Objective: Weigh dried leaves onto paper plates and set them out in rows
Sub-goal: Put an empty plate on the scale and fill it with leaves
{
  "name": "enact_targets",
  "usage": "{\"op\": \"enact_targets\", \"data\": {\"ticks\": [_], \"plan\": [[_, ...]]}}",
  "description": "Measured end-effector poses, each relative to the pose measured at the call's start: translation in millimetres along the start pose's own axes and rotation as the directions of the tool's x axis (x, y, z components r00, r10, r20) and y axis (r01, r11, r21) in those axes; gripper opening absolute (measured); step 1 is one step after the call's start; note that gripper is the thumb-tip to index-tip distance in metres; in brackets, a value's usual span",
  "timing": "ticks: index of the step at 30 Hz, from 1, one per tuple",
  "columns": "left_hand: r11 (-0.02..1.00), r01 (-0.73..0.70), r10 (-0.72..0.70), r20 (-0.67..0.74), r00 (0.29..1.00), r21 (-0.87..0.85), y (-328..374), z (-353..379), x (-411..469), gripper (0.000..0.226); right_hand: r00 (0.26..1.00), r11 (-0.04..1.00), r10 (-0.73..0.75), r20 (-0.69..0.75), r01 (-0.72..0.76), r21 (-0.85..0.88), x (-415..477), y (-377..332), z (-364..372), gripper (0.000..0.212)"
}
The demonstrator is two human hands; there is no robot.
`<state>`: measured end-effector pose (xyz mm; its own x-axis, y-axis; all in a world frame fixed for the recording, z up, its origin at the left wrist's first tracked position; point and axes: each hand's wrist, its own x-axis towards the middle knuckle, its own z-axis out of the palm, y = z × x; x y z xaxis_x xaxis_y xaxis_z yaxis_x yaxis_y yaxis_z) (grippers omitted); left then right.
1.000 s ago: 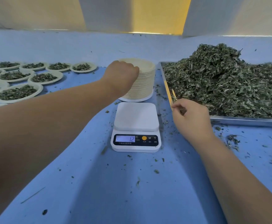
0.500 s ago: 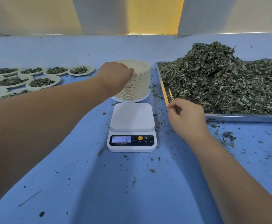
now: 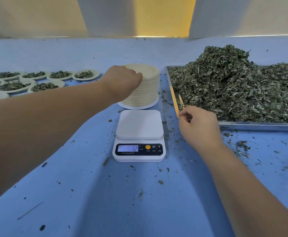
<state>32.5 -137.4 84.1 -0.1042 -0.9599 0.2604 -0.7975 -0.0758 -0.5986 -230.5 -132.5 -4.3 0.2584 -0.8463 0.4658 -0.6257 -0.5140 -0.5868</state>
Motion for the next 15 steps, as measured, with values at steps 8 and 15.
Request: {"op": "enact_targets", "data": {"ticks": [8, 15], "plan": [[0.996, -0.064, 0.068, -0.064, 0.996, 0.066, 1.2, -0.2, -5.5, 0.069, 1.0, 1.0, -0.011, 0.015, 0.011, -0.008, 0.5, -1.0, 0.7, 0.02], [0.999, -0.035, 0.031, -0.212, 0.977, -0.014, -8.7, 3.0, 2.7, 0.056, 1.0, 1.0, -0.016, 0.019, 0.016, -0.009, 0.9, 0.0, 1.8, 0.019]]}}
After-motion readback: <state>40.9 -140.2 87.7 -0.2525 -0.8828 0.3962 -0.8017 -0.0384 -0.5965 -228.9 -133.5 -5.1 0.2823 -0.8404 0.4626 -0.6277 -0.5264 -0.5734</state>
